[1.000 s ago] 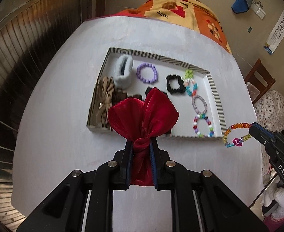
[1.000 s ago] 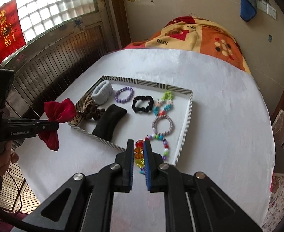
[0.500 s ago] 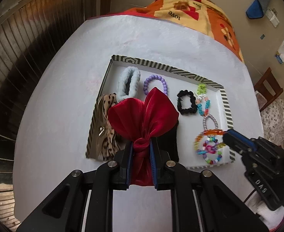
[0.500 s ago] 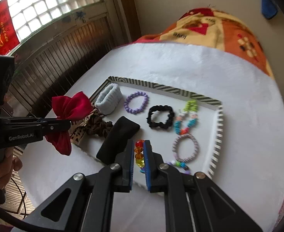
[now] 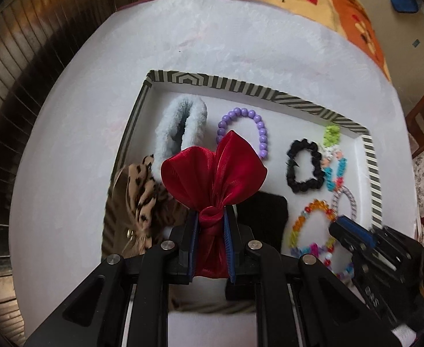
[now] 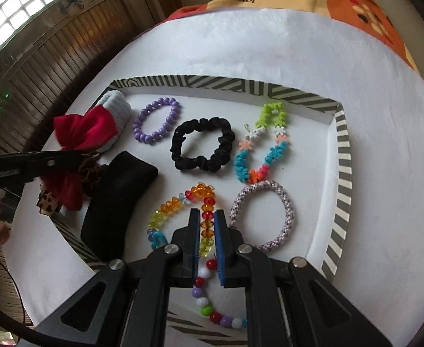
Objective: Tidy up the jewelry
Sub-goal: 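Carry both items into the tray and open both grippers to release them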
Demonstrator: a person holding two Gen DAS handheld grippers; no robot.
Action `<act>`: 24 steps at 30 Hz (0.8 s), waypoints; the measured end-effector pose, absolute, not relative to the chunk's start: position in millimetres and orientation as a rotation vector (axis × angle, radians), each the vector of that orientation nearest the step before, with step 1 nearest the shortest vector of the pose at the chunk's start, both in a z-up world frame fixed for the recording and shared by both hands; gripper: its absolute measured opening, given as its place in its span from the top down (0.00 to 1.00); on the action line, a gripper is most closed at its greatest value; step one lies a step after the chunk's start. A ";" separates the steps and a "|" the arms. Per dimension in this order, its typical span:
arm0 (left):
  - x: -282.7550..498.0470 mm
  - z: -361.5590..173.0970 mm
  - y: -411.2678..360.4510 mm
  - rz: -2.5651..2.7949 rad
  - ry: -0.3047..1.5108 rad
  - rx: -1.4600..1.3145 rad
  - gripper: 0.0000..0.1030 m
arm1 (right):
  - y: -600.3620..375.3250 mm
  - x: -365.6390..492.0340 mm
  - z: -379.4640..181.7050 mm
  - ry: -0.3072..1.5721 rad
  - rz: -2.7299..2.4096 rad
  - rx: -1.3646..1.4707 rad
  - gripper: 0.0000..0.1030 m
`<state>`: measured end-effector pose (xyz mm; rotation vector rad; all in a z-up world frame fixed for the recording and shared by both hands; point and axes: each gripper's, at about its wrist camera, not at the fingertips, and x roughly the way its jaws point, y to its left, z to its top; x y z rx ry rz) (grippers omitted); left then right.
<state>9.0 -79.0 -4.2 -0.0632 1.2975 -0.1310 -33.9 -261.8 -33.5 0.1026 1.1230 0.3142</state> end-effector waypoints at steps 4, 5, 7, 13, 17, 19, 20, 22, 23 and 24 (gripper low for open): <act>21.2 -12.5 -82.2 -0.121 1.309 -0.061 0.92 | -258.8 -31.2 -32.0 1.120 0.329 0.096 0.86; 23.8 -14.0 -83.0 -0.116 1.308 -0.055 0.92 | -258.4 -30.3 -32.4 1.122 0.326 0.095 0.83; 27.5 -16.2 -83.4 -0.110 1.309 -0.052 0.92 | -258.8 -30.7 -31.8 1.124 0.316 0.093 0.70; 27.6 -14.2 -81.9 -0.104 1.306 -0.058 0.89 | -265.6 -43.4 -14.2 1.075 0.320 0.147 0.63; 23.3 -12.5 -82.9 -0.107 1.315 -0.047 0.87 | -266.4 -51.8 -5.1 1.052 0.303 0.145 0.56; 18.9 -9.9 -83.3 -0.103 1.316 -0.023 0.87 | -266.4 -55.5 -1.6 1.044 0.291 0.152 0.56; 15.9 -8.3 -83.2 -0.102 1.313 -0.020 0.87 | -266.9 -57.5 0.1 1.040 0.285 0.159 0.56; 8.1 -2.8 -81.2 -0.106 1.301 -0.029 0.87 | -267.1 -62.4 2.6 1.032 0.274 0.173 0.55; 4.6 -0.7 -81.3 -0.108 1.294 -0.030 0.87 | -266.6 -64.8 3.4 1.030 0.270 0.174 0.54; -0.3 2.2 -81.0 -0.109 1.287 -0.028 0.87 | -265.6 -67.5 4.4 1.026 0.264 0.173 0.54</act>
